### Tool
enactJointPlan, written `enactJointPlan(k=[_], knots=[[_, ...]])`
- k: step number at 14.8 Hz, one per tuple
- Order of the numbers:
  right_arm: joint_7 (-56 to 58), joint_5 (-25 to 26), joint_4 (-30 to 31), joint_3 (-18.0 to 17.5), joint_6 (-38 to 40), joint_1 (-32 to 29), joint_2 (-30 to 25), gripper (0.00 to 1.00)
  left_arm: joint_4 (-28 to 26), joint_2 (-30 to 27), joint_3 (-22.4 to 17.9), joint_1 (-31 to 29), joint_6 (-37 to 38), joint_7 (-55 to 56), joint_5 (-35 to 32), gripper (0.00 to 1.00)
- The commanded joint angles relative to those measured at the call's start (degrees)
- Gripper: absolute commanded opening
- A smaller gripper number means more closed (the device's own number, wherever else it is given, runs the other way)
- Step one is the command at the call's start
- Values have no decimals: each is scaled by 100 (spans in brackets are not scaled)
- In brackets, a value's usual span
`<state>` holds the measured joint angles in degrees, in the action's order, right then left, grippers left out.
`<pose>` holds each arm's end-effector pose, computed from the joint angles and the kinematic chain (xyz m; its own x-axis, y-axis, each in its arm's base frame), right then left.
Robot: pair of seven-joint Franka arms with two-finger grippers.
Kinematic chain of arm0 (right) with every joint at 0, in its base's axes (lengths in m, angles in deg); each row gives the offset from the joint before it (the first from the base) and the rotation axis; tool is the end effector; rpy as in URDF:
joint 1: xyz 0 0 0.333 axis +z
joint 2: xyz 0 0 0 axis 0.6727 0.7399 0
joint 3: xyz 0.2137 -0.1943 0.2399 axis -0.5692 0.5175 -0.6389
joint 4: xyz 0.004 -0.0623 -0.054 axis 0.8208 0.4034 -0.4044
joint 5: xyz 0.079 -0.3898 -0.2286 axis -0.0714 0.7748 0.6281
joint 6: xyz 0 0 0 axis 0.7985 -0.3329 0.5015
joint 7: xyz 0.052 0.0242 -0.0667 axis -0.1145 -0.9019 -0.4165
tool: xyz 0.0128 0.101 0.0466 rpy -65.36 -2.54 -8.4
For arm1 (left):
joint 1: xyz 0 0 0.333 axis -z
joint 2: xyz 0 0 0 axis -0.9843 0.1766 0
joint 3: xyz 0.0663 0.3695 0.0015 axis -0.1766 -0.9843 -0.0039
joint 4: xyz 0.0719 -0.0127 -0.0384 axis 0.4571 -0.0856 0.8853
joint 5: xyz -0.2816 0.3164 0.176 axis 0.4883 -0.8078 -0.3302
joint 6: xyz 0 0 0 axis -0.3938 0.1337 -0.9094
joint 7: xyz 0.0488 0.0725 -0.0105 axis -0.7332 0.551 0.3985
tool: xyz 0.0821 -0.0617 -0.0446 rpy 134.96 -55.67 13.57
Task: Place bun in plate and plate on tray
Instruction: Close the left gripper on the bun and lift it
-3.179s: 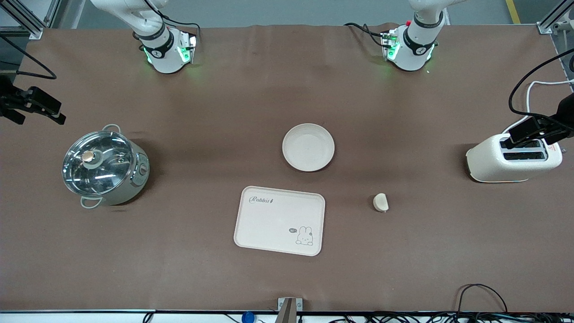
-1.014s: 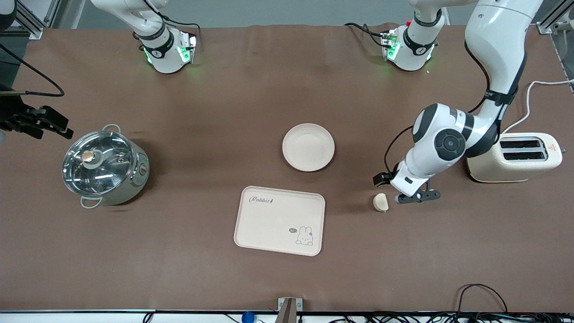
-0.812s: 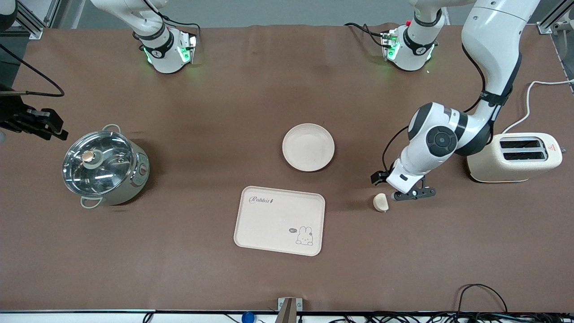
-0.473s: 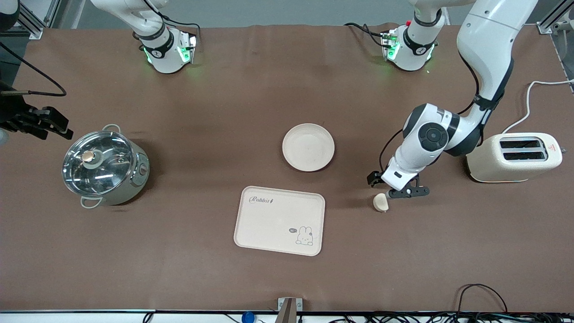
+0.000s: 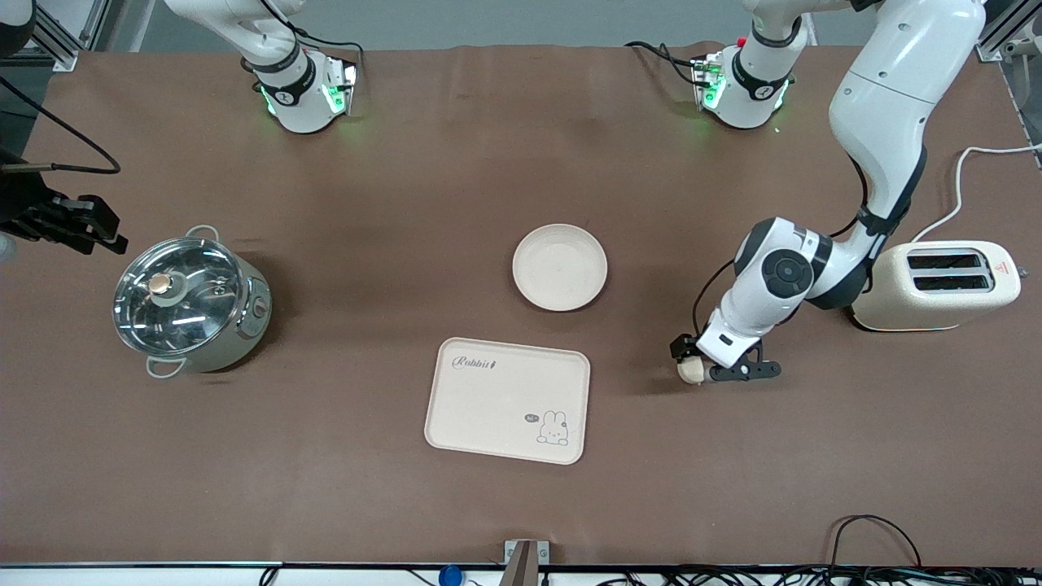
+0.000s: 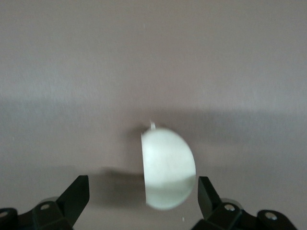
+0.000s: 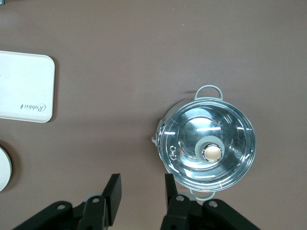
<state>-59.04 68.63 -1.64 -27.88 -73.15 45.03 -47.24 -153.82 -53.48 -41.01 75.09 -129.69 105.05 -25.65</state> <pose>0.6437 -0.0054 0.6842 0.9994 -0.0146 0.0322 -0.0131 -0.9989 -0.0454 0.6888 -0.1960 0.1869 0.9885 0.0748 0.1318 0.0648 -0.9948 0.0787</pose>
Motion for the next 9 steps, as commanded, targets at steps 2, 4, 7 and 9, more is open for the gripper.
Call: enactJointPlan(k=[2, 4, 7, 9], knots=[[130, 70, -18, -23, 31, -29, -23, 93, 474, 387, 8, 44, 13, 89, -240, 100], [166, 35, -18, -14, 23, -12, -23, 18, 466, 387, 8, 44, 13, 98, -240, 97], [157, 8, -18, -14, 40, -29, -23, 83, 457, 378, 8, 70, 13, 185, -258, 37], [104, 43, -1, -14, 40, -11, -23, 100, 448, 343, 8, 245, 56, 212, -371, 12]])
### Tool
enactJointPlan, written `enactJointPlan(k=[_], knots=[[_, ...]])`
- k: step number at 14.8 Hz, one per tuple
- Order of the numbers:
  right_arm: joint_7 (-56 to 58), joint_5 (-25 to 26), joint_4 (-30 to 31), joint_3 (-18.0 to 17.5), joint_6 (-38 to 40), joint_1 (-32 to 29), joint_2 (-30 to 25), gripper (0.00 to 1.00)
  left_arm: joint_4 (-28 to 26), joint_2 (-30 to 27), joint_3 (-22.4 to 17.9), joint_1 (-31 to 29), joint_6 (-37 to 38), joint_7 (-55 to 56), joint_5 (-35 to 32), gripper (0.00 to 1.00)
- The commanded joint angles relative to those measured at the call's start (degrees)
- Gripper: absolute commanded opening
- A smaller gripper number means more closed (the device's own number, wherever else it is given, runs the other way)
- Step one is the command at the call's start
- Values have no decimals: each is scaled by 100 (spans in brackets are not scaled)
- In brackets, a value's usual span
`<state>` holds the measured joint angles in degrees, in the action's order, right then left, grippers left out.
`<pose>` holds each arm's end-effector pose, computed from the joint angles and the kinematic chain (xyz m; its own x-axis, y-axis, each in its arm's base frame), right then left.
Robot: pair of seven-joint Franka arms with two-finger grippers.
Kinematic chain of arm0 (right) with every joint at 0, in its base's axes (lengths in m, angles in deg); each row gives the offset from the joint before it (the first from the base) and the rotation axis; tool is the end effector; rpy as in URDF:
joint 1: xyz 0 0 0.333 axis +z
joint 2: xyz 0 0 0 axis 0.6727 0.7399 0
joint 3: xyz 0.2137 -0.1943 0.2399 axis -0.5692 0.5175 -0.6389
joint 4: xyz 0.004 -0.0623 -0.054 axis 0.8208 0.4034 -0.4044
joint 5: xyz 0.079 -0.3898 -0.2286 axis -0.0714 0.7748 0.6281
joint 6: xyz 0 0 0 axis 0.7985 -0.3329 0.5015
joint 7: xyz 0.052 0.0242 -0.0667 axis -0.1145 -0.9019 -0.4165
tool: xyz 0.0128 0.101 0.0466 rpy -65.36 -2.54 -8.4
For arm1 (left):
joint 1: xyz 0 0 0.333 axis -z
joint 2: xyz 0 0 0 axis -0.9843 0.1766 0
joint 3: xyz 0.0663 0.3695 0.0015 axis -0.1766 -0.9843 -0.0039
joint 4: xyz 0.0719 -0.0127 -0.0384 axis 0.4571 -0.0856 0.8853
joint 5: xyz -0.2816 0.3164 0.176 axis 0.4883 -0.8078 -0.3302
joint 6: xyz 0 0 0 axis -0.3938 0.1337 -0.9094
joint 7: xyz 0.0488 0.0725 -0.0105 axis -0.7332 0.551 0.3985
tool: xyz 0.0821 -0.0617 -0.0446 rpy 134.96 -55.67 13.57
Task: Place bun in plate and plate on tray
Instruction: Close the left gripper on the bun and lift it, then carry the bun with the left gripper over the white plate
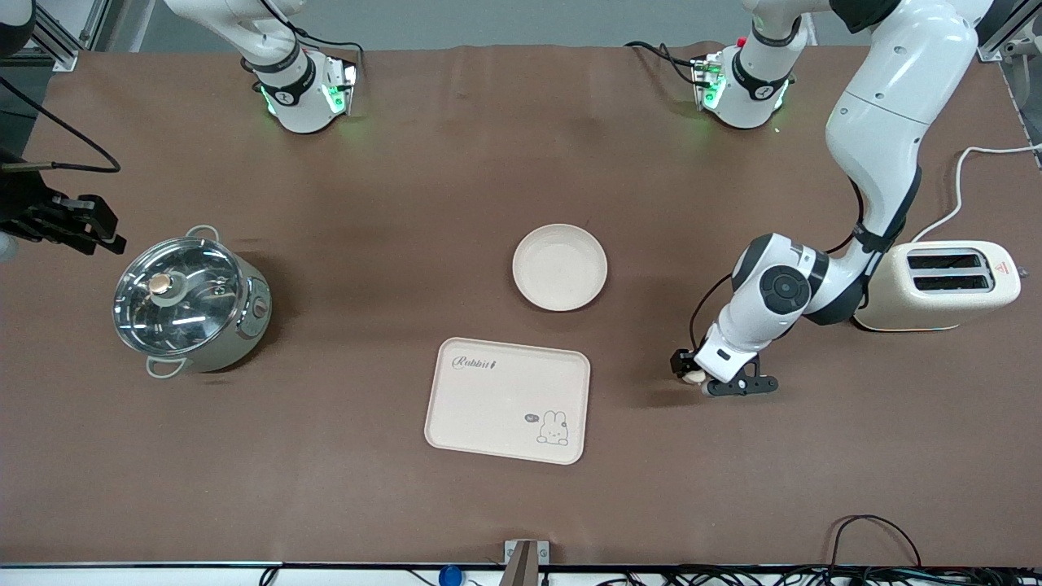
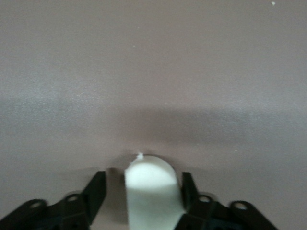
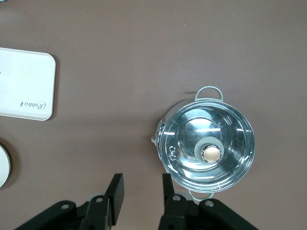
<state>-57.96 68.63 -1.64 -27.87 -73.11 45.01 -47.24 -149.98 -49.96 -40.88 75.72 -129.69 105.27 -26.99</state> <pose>0.6436 -0.0058 0.6842 0.9995 0.0038 0.0324 0.0052 -0.9990 -0.0448 0.7051 -0.2060 0.1740 0.9880 0.0638 0.1405 0.0518 -0.9948 0.0875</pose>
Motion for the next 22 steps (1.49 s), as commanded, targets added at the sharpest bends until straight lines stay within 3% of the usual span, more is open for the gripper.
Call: enactJointPlan(k=[1, 2, 3, 4, 5, 6, 8, 9, 10, 11, 12, 13, 14, 15, 16, 17, 18, 19, 20, 21, 22], knots=[[58, 70, -9, -15, 27, -9, -23, 96, 73, -8, -14, 209, 65, 242, -273, 6], [102, 87, -10, -15, 27, -9, -23, 61, 64, -8, -14, 218, 65, 312, -282, 2], [181, 122, -10, -15, 10, 0, -23, 17, 64, -17, -14, 218, 74, 356, -282, 1], [164, 210, -27, -15, 1, 9, -23, 12, 73, -69, -5, 226, 135, 392, -282, 1], [164, 315, -36, -23, -16, -9, -6, 50, 90, -200, 47, 226, 432, 427, -273, 1], [138, 299, -27, -24, 1, -26, -6, 99, 99, -384, 187, 261, 809, 601, -221, 1], [111, 307, -18, -24, -43, -9, -6, 100, 204, -553, 722, 358, 1346, 1346, -220, 1], [181, 272, -27, -24, -52, -52, -6, 70, 274, -571, 951, 367, 1601, 1628, -212, 1], [181, 272, -27, -24, -43, -18, -6, 17, 310, -571, 1327, 341, 1734, 1962, -203, 1], [120, 298, -27, -15, -17, 0, -14, 9, 302, -562, 1548, 332, 1744, 2270, -203, 1], [129, 298, -36, -15, -8, 0, -14, 44, 284, -536, 1707, 384, 1753, 2534, -203, 1], [103, 290, -27, -15, 10, -18, -6, 99, 249, -501, 1848, 428, 1753, 2745, -203, 1], [128, 290, -18, -15, 1, -18, -6, 100, 179, -501, 1893, 498, 1770, 2869, -203, 1], [207, 255, -18, -23, -8, -53, -6, 70, 83, -509, 1919, 516, 1797, 2923, -203, 1], [208, 228, -18, -15, 1, -9, -6, 9, -40, -518, 2015, 516, 1797, 3010, -203, 1], [182, 263, -27, -15, 18, -9, -14, 18, -137, -509, 2103, 560, 1797, 3229, -229, 2], [173, 237, -27, -15, 19, -26, -6, 85, -190, -501, 2113, 708, 1797, 3448, -273, 2], [251, 220, -1, -15, 1, -44, -6, 99, -295, -501, 2104, 893, 1788, 3659, -282, 2], [365, 211, -9, -15, 18, -62, -6, 17, -314, -492, 2095, 1007, 1788, 3827, -291, 2], [288, 254, -10, -15, 45, 17, -14, 8, -357, -457, 2095, 1070, 1788, 3950, -291, 2], [252, 281, -18, -32, 54, 26, -6, 52, -393, -457, 2095, 1114, 1788, 3995, -291, 2]])
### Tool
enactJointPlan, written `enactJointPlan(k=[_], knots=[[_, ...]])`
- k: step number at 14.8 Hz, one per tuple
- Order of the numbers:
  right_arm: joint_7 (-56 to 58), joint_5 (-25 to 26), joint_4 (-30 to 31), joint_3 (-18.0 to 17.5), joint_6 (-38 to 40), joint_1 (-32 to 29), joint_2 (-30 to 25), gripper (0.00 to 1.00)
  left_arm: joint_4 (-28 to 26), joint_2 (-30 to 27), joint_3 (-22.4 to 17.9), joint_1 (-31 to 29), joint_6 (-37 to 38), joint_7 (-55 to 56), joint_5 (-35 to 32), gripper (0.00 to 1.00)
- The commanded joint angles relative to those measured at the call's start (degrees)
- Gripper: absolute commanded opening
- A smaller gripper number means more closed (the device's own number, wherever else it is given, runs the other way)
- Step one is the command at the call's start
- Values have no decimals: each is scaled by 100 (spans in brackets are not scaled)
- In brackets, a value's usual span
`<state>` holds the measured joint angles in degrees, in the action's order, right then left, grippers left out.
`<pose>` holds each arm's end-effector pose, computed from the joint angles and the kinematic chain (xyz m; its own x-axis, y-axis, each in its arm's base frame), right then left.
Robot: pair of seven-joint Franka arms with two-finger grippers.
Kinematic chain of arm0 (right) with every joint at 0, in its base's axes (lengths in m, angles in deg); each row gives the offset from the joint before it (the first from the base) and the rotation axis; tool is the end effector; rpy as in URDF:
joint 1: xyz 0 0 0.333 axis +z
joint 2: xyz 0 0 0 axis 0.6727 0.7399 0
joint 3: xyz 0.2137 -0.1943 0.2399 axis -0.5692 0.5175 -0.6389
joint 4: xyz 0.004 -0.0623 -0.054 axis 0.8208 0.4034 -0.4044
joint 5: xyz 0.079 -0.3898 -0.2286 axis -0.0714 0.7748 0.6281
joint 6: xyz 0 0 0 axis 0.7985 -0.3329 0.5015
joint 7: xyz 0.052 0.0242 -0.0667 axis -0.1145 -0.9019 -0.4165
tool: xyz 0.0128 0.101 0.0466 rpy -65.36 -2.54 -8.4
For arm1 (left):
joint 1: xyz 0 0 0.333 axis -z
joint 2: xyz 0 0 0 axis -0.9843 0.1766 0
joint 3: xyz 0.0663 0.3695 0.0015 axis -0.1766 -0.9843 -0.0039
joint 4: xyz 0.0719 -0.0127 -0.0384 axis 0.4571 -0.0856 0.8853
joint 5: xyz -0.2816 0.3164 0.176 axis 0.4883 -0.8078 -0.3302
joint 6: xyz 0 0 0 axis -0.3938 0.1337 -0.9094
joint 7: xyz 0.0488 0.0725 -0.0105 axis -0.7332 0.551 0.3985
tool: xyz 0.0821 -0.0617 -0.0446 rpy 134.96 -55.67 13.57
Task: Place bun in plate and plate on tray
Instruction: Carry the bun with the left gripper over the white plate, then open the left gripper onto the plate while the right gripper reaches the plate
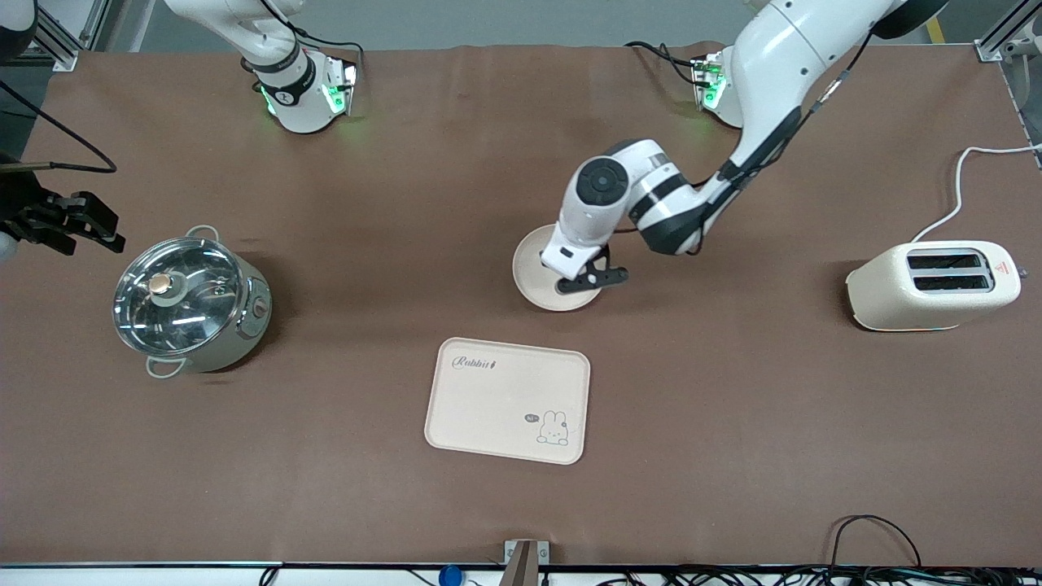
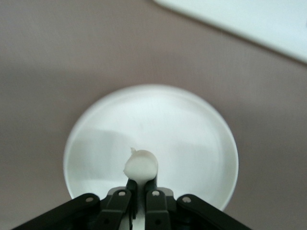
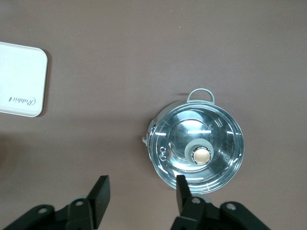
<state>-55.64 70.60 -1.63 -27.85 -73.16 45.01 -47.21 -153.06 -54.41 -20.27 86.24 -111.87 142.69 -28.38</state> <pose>0.6439 -0.0098 0.6837 0.9985 0.0444 0.0321 0.0447 -0.9990 -0.0091 0.4984 -0.4963 0.2464 0.9765 0.1963 -0.0889 0.2009 -0.9786 0.0452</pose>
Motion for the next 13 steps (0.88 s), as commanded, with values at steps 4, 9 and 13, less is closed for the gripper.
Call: enactJointPlan(k=[4, 9, 13], knots=[[-7, 15, 34, -35, 23, 307, 53, 100, -155, 154, 26, 159, -29, 735, -642, 4], [-1367, -1085, 384, -44, -441, 928, 606, 100, -129, 383, 8, 168, -143, 789, -767, 100], [-1728, -1329, 2059, -52, -2342, 1790, 624, 100, -120, 121, 26, -42, 190, 911, -688, 100]])
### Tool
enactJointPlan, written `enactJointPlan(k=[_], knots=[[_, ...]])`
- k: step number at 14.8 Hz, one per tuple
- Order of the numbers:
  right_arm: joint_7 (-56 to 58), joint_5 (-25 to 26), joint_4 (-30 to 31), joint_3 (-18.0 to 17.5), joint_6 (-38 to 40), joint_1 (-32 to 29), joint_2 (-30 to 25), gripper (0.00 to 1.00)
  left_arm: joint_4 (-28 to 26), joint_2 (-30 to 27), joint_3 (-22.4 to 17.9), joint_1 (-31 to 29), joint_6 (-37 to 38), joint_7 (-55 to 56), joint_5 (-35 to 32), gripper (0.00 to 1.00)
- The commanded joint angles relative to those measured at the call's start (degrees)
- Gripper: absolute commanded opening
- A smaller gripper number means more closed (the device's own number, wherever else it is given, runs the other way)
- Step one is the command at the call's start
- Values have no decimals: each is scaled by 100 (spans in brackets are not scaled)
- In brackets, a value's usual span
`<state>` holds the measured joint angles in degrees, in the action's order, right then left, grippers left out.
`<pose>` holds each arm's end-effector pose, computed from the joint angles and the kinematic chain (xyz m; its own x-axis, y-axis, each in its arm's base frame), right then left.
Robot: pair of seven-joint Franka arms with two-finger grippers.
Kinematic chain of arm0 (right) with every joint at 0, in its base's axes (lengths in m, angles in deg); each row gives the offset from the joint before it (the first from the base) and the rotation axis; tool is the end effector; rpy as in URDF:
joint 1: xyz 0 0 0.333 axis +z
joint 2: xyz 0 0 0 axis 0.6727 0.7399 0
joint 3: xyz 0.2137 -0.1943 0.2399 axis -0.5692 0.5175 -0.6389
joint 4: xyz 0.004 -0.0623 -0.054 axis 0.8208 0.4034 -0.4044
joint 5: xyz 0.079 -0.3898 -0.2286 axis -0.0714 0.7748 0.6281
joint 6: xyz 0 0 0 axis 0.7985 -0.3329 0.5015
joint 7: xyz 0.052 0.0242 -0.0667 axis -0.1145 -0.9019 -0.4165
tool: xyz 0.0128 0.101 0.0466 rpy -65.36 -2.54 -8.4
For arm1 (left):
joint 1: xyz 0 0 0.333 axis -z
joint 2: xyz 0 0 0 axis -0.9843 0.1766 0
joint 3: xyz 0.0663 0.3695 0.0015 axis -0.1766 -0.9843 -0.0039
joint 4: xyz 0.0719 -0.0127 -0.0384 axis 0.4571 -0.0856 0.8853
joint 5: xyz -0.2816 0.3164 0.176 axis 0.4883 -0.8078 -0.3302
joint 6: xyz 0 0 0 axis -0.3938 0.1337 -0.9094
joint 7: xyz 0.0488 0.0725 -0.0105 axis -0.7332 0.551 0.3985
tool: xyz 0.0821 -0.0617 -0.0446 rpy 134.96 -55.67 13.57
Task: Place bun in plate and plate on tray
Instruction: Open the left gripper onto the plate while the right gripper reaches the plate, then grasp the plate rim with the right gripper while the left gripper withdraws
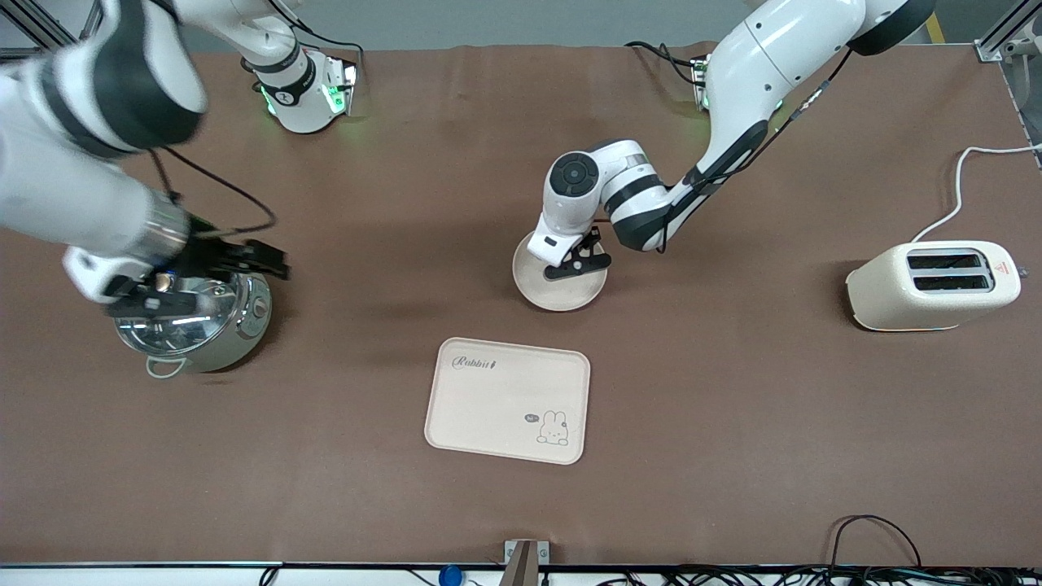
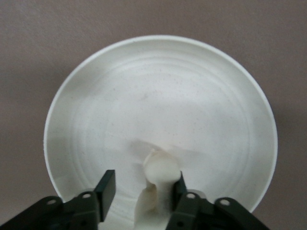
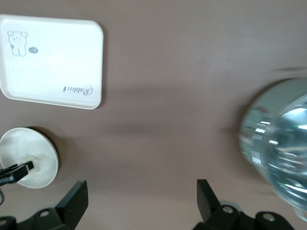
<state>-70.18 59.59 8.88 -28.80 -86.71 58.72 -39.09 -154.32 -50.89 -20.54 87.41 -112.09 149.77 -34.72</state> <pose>0.6668 0.1812 0.5111 0.9954 -0.0021 -0.0955 -0.0185 -0.9851 -0.1711 0.4768 -0.4994 0.2030 0.9715 0.2233 -0.0791 0.2227 -0.9748 -0.0161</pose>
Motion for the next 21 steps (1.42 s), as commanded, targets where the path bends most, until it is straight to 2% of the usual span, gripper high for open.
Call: enactJointPlan(k=[1, 4, 7, 11, 13, 15, 18, 19, 21], knots=[[-537, -430, 1379, 43, -1543, 595, -180, 100, 23, -302, 70, -300, 256, 336, -53, 100], [-698, -844, 1637, 43, -2189, 1202, 241, 100, 50, -776, 88, -625, 606, 355, -36, 100], [-952, -1468, 1672, 43, -3013, 1799, 794, 100, 444, -1225, 201, -1011, 1300, 188, 139, 100], [-1557, -1584, 1672, 43, -3876, 2581, 1331, 100, 963, -1322, 614, -2055, 1856, -426, 395, 100], [-1909, -1593, 1681, 43, -4333, 2890, 1577, 95, 1148, -1314, 860, -2680, 1882, -1119, 412, 100], [-2051, -1636, 1716, 43, -4746, 3110, 1788, 90, 1184, -1331, 896, -3172, 2057, -2084, 412, 100], [-2113, -1890, 1778, 43, -5335, 3400, 2087, 78, 1271, -1445, 1185, -4147, 2085, -3228, 412, 100], [-2113, -2092, 1778, 43, -5476, 3557, 2140, 73, 1419, -1445, 1247, -4472, 2206, -3745, 421, 100], [-2113, -2181, 1778, 43, -5521, 3682, 2149, 55, 1588, -1463, 1257, -4948, 2575, -4467, 718, 100]])
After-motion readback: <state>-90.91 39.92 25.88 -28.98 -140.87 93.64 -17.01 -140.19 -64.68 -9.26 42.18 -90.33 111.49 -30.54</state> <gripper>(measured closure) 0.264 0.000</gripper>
